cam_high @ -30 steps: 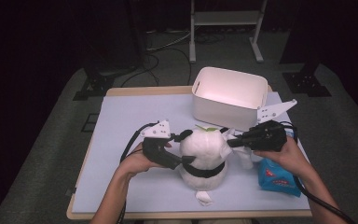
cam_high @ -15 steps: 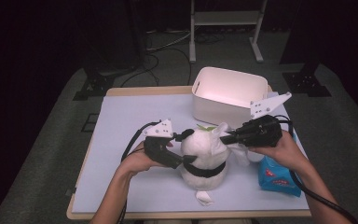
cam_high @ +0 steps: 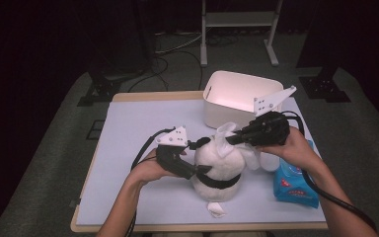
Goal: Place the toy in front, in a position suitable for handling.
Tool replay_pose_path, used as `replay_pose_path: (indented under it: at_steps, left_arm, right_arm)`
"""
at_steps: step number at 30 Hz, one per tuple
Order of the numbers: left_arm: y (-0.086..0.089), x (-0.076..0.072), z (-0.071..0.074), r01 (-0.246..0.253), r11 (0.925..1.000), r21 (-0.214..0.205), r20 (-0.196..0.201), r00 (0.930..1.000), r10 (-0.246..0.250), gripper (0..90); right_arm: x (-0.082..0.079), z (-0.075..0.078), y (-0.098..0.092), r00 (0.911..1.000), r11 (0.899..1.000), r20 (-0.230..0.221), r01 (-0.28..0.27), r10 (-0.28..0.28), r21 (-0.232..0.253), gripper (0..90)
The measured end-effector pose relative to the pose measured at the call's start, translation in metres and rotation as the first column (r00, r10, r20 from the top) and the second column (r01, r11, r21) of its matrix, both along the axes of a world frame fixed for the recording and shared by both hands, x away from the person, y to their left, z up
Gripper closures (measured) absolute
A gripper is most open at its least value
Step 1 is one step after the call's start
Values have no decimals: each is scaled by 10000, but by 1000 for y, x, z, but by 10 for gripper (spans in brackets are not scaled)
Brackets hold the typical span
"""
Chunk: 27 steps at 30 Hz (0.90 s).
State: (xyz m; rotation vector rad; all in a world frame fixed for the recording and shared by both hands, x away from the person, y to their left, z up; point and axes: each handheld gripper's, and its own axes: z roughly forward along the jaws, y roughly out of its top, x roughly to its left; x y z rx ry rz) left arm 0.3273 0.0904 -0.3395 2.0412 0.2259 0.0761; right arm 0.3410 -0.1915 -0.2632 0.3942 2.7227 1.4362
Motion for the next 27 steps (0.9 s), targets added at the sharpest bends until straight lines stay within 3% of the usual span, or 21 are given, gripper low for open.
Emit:
replay_pose_path:
  at_steps: [9,12,17,27]
  left_arm:
    - [-3,2,-12,-147,9999,82,-412,9990,150,174]
    - [-7,3,-17,-169,9997,-197,-471,9988,159,164]
    - [-6,4,-14,-182,9986,-500,-401,9991,162,319]
    - [4,3,4,-174,9995,-253,-65,9998,172,354]
  right_arm:
    - [1,-10,-12,9992,9996,-314,236,-240,-148,857]
    - [0,-14,-15,9987,9996,-416,281,-283,-65,857]
    - [-3,-14,-18,9986,9991,-406,348,-339,228,859]
    - [-1,-16,-18,9984,9943,-543,232,-176,1044,859]
